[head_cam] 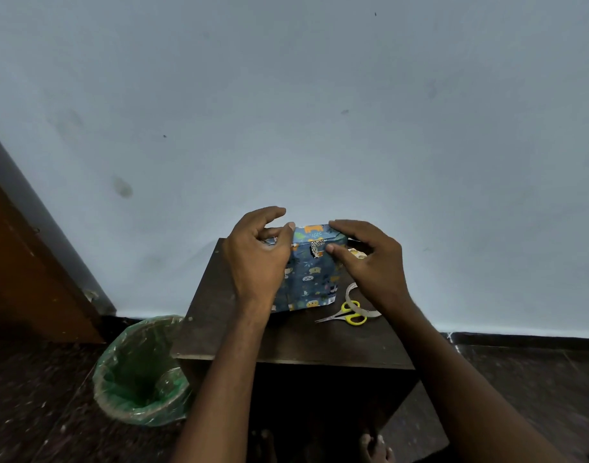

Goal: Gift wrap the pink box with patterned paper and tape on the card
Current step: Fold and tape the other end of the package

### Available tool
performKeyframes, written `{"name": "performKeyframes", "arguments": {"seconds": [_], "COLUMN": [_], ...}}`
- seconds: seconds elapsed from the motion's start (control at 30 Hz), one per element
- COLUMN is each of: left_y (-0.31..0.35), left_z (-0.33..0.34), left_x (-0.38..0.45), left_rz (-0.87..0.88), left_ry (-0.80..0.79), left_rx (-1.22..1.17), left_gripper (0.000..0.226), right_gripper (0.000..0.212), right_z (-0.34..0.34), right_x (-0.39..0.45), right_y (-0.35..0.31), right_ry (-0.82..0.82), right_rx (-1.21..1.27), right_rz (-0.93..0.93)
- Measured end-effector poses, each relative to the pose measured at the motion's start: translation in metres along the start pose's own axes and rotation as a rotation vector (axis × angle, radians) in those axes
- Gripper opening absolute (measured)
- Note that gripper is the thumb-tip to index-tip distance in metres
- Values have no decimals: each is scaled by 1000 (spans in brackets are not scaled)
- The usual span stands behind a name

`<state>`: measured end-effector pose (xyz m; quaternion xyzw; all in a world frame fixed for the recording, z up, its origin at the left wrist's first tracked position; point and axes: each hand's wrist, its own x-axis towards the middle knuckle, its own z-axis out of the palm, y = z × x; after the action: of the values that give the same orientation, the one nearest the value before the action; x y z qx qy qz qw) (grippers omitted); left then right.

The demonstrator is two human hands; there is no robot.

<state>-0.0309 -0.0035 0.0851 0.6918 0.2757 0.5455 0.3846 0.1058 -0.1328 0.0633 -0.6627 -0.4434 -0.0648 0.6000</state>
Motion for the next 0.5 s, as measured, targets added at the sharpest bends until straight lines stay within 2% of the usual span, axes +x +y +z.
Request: {"name": "performKeyframes", "arguments": {"seconds": [0.23,0.4,0.5], "left_y": [-21,-36,-29], "left_z": [-8,-16,-13], "left_x": [0,1,2], "left_rz": [96,82,197], "left_ry": [2,-137,-84], "left_rx": [17,-14,232], "left_gripper": [27,19,27], "right_gripper": [36,36,35], "right_z": [-1,1,6], "right_x": [-1,0,-3], "right_y": [5,3,-1], "right_ry": [-5,-3,22], "right_rx": [136,163,179], "right_rz": [122,161,192]}}
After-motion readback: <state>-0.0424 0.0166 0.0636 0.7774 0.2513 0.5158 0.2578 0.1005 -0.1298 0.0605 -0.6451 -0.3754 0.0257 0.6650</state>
